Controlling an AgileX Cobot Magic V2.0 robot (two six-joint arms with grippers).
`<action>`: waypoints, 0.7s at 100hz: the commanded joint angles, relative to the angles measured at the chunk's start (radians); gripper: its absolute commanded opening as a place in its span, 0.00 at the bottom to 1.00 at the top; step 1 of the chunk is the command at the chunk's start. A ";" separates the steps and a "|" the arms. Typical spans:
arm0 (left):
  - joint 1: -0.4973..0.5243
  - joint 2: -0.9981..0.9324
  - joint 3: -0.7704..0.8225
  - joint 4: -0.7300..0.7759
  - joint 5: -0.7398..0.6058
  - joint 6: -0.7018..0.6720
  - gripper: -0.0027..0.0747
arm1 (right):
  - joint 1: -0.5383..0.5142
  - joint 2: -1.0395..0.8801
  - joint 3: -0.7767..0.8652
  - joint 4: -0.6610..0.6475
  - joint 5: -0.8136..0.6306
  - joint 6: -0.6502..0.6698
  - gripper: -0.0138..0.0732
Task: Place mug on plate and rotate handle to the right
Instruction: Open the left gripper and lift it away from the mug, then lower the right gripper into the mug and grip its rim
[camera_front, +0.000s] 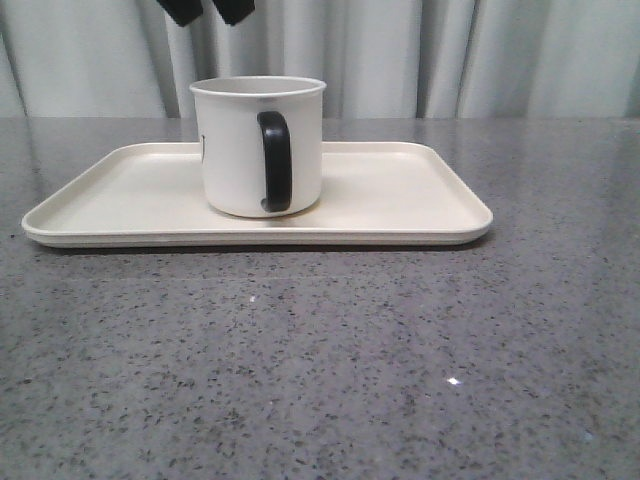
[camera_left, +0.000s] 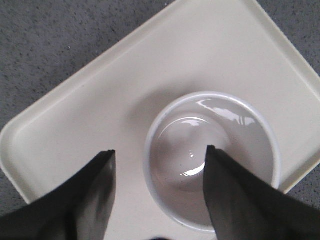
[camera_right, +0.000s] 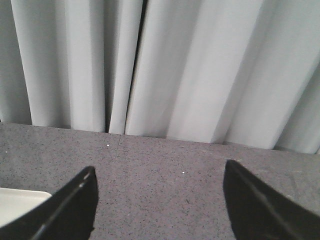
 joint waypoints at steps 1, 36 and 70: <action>-0.006 -0.049 -0.088 0.034 0.029 -0.001 0.54 | -0.004 -0.005 -0.034 -0.011 -0.066 -0.009 0.77; -0.003 -0.152 -0.123 0.172 0.034 -0.010 0.54 | -0.004 -0.005 -0.034 -0.011 -0.067 -0.009 0.77; -0.003 -0.341 -0.110 0.408 0.034 -0.078 0.53 | -0.004 -0.005 -0.034 -0.011 -0.068 -0.009 0.77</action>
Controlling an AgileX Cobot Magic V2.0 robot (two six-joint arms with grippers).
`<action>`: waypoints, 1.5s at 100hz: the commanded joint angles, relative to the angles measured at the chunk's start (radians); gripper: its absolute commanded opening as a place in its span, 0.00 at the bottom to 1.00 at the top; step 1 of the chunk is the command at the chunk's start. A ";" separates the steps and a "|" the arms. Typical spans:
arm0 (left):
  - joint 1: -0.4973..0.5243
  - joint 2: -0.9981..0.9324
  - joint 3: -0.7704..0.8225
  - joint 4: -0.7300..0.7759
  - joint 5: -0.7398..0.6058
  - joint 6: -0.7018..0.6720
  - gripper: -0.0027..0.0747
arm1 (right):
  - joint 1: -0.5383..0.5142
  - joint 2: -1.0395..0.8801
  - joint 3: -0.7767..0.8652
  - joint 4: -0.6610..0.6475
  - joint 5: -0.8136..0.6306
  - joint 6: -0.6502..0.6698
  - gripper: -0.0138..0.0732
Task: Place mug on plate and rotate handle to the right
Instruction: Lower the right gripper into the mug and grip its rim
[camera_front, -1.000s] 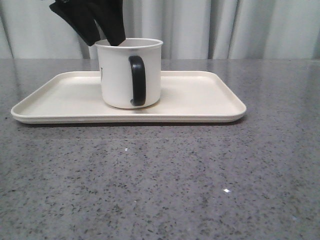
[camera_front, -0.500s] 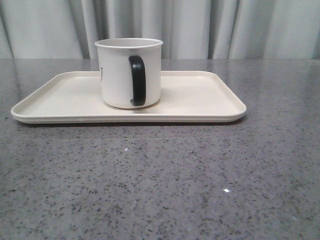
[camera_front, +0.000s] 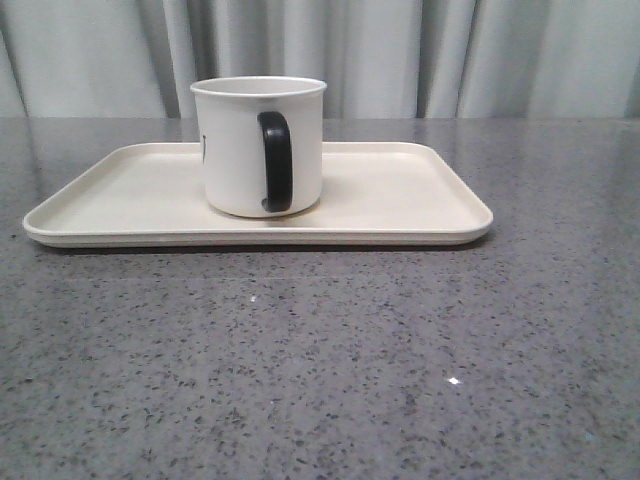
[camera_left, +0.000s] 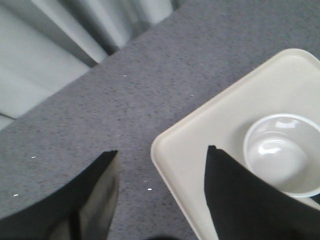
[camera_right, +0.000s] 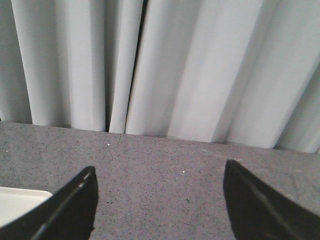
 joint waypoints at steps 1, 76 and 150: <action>-0.003 -0.093 -0.023 0.089 -0.004 -0.042 0.53 | -0.004 -0.005 -0.034 -0.011 -0.071 -0.009 0.77; 0.262 -0.436 0.270 0.224 -0.006 -0.102 0.01 | 0.191 0.258 -0.300 0.143 -0.008 -0.117 0.77; 0.264 -0.450 0.291 0.187 -0.006 -0.102 0.01 | 0.522 0.723 -0.475 0.225 0.269 -0.127 0.77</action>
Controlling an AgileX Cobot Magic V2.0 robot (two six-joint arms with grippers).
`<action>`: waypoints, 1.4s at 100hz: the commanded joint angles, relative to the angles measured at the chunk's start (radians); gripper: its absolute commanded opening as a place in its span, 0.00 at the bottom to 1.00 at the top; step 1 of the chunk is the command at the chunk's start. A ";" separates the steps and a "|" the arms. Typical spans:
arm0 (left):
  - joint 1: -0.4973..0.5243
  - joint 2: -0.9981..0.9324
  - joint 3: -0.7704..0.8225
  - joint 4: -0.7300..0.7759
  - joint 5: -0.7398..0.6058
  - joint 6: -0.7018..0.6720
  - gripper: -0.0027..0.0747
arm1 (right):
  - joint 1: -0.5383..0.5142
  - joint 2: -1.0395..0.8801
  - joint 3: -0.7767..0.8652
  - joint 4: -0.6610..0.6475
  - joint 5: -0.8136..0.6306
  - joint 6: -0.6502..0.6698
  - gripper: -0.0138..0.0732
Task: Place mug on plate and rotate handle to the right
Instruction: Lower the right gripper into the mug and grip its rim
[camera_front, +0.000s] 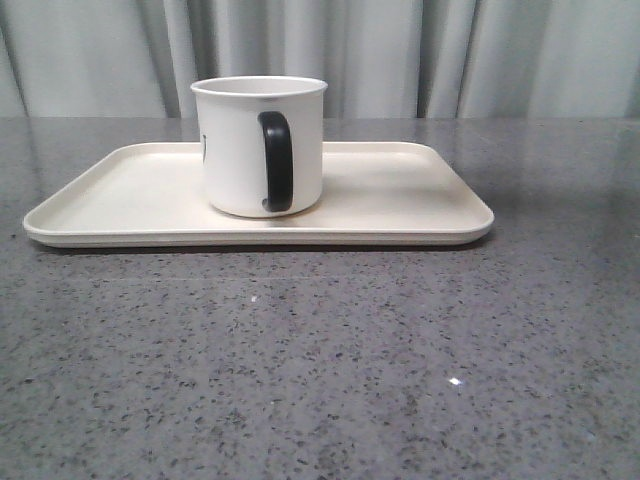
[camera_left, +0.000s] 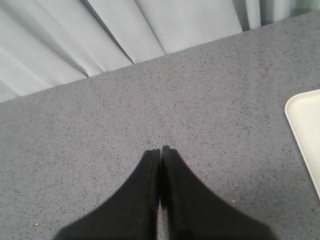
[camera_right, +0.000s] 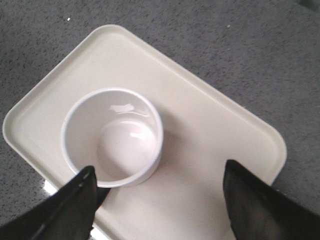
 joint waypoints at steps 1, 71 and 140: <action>0.003 -0.015 -0.020 0.013 -0.016 -0.010 0.01 | 0.015 -0.018 -0.037 0.020 -0.058 -0.010 0.77; 0.003 -0.015 -0.020 0.011 -0.016 -0.010 0.01 | 0.022 0.154 -0.037 0.054 -0.136 -0.010 0.77; 0.003 -0.013 -0.020 0.011 -0.016 -0.010 0.01 | -0.021 0.211 -0.037 0.053 -0.140 0.029 0.77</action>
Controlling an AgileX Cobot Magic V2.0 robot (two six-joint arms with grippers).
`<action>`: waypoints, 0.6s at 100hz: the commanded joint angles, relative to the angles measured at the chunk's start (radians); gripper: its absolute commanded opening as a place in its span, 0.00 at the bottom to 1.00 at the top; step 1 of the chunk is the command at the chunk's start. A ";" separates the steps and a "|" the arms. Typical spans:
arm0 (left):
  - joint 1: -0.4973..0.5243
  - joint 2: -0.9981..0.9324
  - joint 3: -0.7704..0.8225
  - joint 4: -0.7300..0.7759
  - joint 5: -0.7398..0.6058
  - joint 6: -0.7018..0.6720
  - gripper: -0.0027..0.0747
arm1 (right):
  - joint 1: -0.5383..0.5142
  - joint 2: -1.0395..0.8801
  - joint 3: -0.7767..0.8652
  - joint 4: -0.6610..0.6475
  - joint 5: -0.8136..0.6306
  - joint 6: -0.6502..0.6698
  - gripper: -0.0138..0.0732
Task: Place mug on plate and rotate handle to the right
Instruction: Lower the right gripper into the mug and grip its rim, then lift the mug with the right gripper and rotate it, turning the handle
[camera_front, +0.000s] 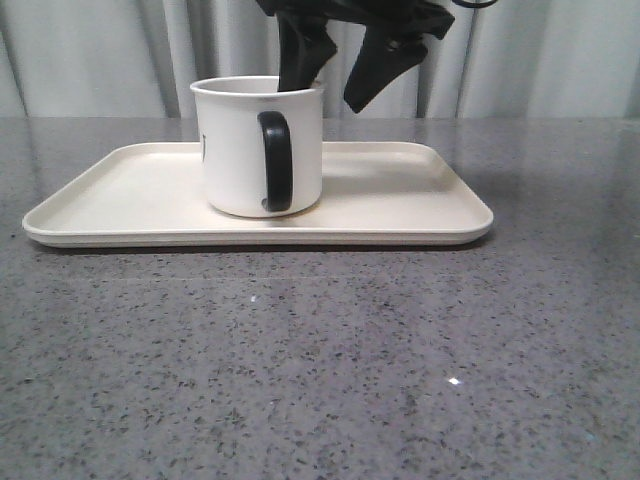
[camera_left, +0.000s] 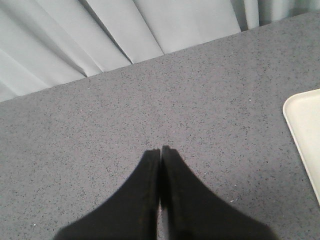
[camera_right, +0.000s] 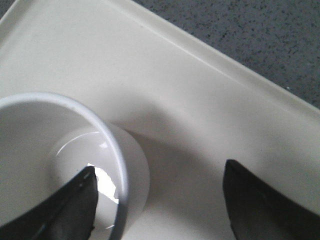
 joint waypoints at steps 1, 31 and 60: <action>0.003 -0.013 -0.022 0.015 -0.016 -0.008 0.01 | -0.005 -0.055 -0.033 0.012 -0.029 -0.001 0.77; 0.003 -0.013 -0.022 0.015 -0.016 -0.008 0.01 | -0.005 -0.055 -0.033 0.018 0.055 0.001 0.62; 0.003 -0.013 -0.022 0.014 -0.016 -0.008 0.01 | -0.005 -0.055 -0.033 0.022 0.051 0.001 0.14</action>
